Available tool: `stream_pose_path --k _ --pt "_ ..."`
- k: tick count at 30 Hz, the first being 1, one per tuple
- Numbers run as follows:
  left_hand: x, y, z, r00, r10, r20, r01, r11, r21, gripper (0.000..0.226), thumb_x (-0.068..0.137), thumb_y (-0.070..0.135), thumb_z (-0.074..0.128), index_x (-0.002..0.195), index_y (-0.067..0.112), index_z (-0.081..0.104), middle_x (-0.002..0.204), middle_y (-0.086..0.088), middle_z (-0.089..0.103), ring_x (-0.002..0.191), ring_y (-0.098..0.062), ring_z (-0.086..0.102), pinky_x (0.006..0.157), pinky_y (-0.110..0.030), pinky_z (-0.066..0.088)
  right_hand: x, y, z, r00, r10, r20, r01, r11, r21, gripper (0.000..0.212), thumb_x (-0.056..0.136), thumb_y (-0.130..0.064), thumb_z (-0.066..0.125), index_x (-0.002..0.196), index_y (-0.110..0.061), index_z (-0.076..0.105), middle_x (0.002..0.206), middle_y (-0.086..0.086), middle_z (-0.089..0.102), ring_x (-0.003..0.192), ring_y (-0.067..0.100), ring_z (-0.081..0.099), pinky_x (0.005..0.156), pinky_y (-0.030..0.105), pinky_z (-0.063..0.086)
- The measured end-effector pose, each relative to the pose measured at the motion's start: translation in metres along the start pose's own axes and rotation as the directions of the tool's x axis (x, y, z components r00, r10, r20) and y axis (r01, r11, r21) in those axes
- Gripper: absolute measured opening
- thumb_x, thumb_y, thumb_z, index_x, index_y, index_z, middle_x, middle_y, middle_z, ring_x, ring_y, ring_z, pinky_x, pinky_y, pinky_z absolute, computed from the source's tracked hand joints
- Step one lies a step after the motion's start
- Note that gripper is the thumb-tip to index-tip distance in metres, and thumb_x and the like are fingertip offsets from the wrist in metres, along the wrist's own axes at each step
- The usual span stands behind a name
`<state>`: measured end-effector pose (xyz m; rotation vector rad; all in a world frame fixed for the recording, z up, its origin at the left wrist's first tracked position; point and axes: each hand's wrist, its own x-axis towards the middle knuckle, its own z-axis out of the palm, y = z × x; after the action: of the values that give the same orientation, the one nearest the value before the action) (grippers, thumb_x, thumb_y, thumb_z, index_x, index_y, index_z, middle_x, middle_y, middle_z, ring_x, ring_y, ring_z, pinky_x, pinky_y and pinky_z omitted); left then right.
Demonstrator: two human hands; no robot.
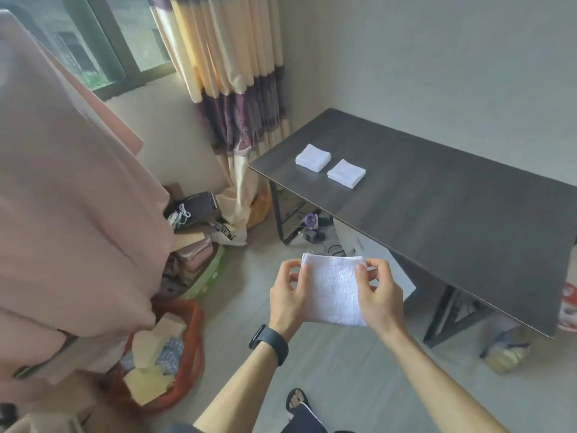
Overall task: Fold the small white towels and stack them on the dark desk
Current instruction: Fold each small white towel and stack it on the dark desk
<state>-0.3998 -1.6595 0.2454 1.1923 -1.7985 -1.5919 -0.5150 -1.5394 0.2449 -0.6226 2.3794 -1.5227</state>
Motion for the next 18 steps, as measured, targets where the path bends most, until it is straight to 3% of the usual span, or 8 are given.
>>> stream_pose_path --k 4,10,16,18 --pt "0.068 -0.013 0.010 0.994 -0.060 0.095 0.053 0.996 0.069 0.018 0.095 0.054 0.054 0.098 0.037 0.059 0.082 0.007 0.068 0.062 0.001 0.056 0.058 -0.021 0.046 0.047 0.014 0.029 0.993 0.121 0.003 -0.121 0.992 -0.042 0.007 0.099 -0.035 0.053 0.098 -0.028 0.053 0.083 -0.012 0.063 0.076 0.004 0.061 0.059 0.010 0.040" --pt "0.178 -0.019 0.034 0.973 -0.132 0.191 0.100 0.981 0.166 0.017 0.095 0.052 0.055 0.096 0.035 0.059 0.078 0.008 0.067 0.060 0.002 0.054 0.057 -0.018 0.046 0.124 0.043 0.073 0.959 0.283 -0.027 -0.284 0.959 -0.024 0.010 0.099 -0.037 0.053 0.095 -0.027 0.054 0.082 -0.008 0.063 0.075 0.012 0.062 0.063 0.024 0.045" --pt "0.309 0.003 0.082 0.962 -0.157 0.225 0.110 0.972 0.208 0.017 0.095 0.053 0.054 0.094 0.037 0.059 0.080 0.006 0.069 0.066 -0.005 0.060 0.055 -0.016 0.047 0.251 0.054 0.104 0.927 0.368 -0.070 -0.367 0.930 0.029 0.008 0.099 -0.036 0.052 0.096 -0.029 0.054 0.083 -0.008 0.062 0.071 0.012 0.059 0.059 0.019 0.042" --pt "0.350 0.015 0.098 0.956 -0.172 0.236 0.118 0.967 0.227 0.020 0.094 0.057 0.052 0.094 0.038 0.059 0.082 0.006 0.069 0.069 -0.006 0.061 0.056 -0.017 0.048 0.298 0.052 0.107 0.925 0.366 -0.099 -0.366 0.930 0.024 0.009 0.099 -0.036 0.053 0.096 -0.027 0.055 0.081 -0.010 0.064 0.074 0.005 0.059 0.062 0.015 0.042"
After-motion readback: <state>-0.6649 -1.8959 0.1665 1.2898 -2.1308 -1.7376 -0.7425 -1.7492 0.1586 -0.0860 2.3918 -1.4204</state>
